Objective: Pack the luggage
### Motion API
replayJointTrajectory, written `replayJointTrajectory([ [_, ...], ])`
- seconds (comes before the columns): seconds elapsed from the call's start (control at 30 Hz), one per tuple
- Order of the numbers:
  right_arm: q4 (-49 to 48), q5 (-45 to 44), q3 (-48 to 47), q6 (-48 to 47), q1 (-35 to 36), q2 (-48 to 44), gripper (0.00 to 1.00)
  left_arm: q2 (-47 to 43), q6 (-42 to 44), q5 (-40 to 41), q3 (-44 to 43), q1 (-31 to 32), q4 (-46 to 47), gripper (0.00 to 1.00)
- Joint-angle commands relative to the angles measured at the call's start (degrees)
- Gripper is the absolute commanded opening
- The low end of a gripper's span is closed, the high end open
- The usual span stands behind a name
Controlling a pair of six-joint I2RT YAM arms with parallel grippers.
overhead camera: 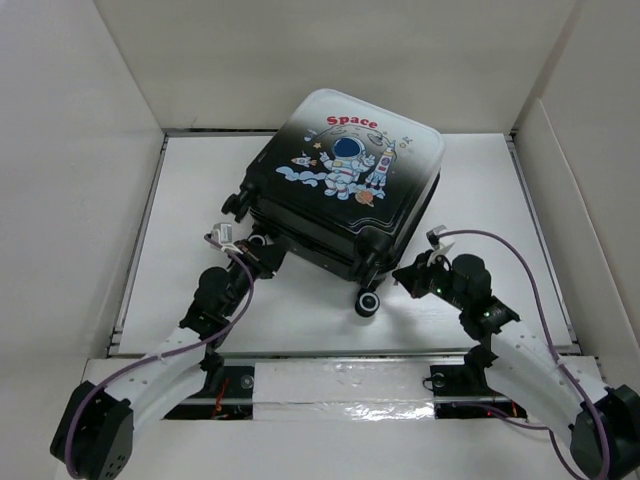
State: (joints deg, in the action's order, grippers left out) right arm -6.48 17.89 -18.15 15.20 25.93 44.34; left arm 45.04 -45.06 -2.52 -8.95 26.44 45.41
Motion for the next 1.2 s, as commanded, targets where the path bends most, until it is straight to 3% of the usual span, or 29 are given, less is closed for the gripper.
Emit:
replayJointTrajectory([
  [0.0, -11.5, -3.9, 4.4, 5.4, 1.2, -4.3, 0.0, -3.4, 1.5, 0.4, 0.1, 5.3, -6.0, 0.0],
  [0.13, -5.7, -5.8, 1.7, 2.4, 0.7, -5.3, 0.0, -4.9, 4.1, -0.7, -0.5, 9.7, -7.3, 0.0],
  [0.23, -3.2, -6.5, -0.7, 0.3, 0.7, -5.2, 0.0, -1.6, 8.3, -6.8, -2.9, 15.2, -5.2, 0.11],
  [0.27, -2.9, -6.4, -1.6, -0.2, 0.1, -5.0, 0.0, -0.2, 9.7, -9.8, -4.8, 17.4, -3.8, 0.16],
  [0.33, -2.7, -5.5, -2.2, -0.6, -0.6, -3.6, 0.0, 3.9, 14.5, -11.0, -7.4, 24.4, -2.0, 0.36],
  [0.4, -3.2, -4.5, -2.7, -0.5, -0.6, -2.3, 0.0, 5.9, 17.0, -9.5, -10.2, 28.4, -1.0, 0.59],
  [0.47, -3.7, -3.0, -2.5, -0.3, -0.6, -1.7, 0.0, 7.7, 18.7, -7.9, -11.8, 31.5, -0.7, 0.75],
  [0.57, -4.0, -2.7, -1.8, -0.4, -1.1, -1.7, 0.0, 9.1, 18.5, -7.3, -13.1, 32.0, -0.1, 0.8],
  [0.87, -4.7, -1.1, -0.2, 0.2, -1.1, -3.6, 0.0, 21.5, 22.2, -6.3, -23.7, 32.0, -5.0, 0.82],
  [0.97, -4.8, -0.2, 0.3, 0.5, -0.5, -3.7, 0.0, 25.8, 22.6, -7.9, -25.9, 32.0, -3.7, 0.72],
  [1.1, -5.7, -2.2, 1.9, 1.2, 2.4, -4.5, 0.0, 29.4, 22.3, -8.9, -29.4, 32.0, -1.4, 0.37],
  [1.17, -6.3, -2.9, 2.7, 2.1, 4.3, -5.7, 0.0, 31.4, 22.3, -9.0, -32.3, 32.0, -1.6, 0.3],
])
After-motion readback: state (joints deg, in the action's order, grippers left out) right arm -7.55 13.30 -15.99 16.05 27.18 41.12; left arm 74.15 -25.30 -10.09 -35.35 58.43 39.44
